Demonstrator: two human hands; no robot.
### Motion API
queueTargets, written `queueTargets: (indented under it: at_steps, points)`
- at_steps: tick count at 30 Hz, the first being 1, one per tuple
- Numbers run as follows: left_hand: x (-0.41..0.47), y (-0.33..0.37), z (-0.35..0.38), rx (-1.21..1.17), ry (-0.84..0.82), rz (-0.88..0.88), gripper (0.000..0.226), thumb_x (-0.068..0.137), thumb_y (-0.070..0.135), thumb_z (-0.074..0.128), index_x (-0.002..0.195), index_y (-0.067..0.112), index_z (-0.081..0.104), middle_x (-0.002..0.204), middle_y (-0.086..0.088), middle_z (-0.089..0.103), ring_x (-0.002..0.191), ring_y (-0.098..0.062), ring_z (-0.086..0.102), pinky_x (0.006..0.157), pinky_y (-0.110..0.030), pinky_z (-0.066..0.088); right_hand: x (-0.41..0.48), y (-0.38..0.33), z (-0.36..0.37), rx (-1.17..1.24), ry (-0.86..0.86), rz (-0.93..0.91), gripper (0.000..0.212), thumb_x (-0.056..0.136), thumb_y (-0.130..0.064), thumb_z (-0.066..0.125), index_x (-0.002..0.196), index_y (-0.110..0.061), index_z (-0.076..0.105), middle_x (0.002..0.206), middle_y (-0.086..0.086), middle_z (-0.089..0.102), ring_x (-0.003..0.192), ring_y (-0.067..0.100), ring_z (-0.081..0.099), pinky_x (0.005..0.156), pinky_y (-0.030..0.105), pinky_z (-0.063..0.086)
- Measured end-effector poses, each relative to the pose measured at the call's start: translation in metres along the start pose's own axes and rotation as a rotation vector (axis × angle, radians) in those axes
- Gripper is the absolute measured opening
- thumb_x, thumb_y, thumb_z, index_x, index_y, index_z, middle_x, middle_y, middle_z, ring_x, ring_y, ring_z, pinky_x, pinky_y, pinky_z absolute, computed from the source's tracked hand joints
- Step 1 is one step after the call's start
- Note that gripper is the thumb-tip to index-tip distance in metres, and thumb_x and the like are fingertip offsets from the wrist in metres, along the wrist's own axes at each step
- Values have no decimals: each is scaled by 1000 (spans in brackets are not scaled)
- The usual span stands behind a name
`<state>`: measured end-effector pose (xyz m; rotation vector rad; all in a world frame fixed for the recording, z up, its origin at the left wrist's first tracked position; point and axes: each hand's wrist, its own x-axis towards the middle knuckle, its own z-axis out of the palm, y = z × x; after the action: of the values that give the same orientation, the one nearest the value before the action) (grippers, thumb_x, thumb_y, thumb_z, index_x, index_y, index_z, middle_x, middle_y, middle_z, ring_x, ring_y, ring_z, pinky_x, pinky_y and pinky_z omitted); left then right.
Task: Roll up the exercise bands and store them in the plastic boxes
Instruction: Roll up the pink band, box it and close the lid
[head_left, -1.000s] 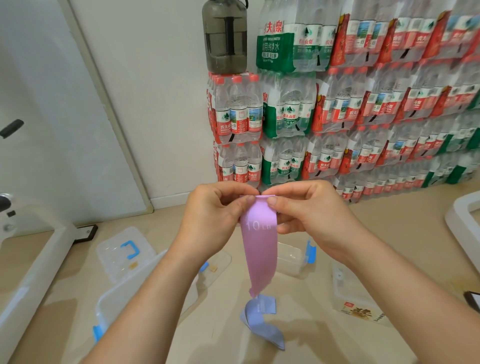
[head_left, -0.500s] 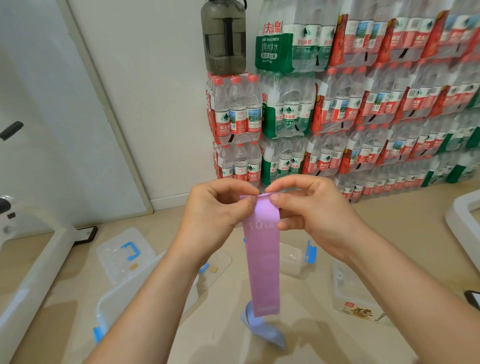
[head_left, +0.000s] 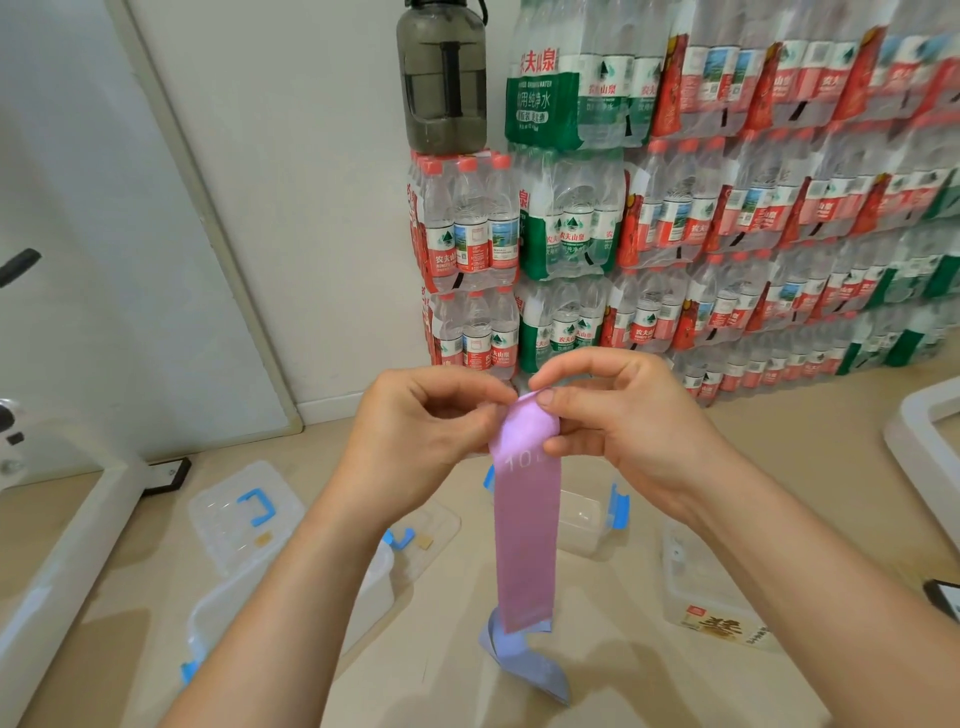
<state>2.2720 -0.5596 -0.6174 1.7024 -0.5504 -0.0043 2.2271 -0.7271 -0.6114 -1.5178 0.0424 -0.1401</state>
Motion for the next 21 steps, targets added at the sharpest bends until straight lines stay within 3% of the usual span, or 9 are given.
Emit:
queueTargets:
  at_steps: [4,8,11,16,21]
  points:
    - [-2,0,-1,179,18,37,23,76,-2,72,77,21,78,74,-1,75,72,-23,70,69,-37,57,2,2,0,-1,-33,51,25,82,8,60,71,-12,70,72,15,64,65,24,58,54,25,55]
    - [-3,1,2,316,10,143,23,75,0,73,79,22,78,74,2,74,70,-17,69,68,-36,57,4,3,-1,21,-34,107,24,83,8,54,70,-6,70,70,11,64,61,20,59,55,24,55]
    - [-3,1,3,386,4,185,23,75,0,71,81,21,78,75,4,73,70,-14,68,67,-34,56,4,4,-3,27,-44,102,12,83,2,61,76,0,71,72,13,66,62,18,63,56,23,55]
    - [-2,7,0,112,-45,-70,18,79,-1,70,80,16,78,77,-1,76,75,-14,71,70,-26,57,2,5,-4,-82,-6,32,4,79,1,70,81,-2,71,73,12,70,64,18,65,60,22,55]
    - [-1,6,0,-34,-20,-130,13,75,-3,73,78,9,76,75,-8,76,70,-14,71,65,-20,56,1,5,-4,-157,-3,-36,11,80,1,70,87,-8,71,81,14,74,68,18,69,64,24,58]
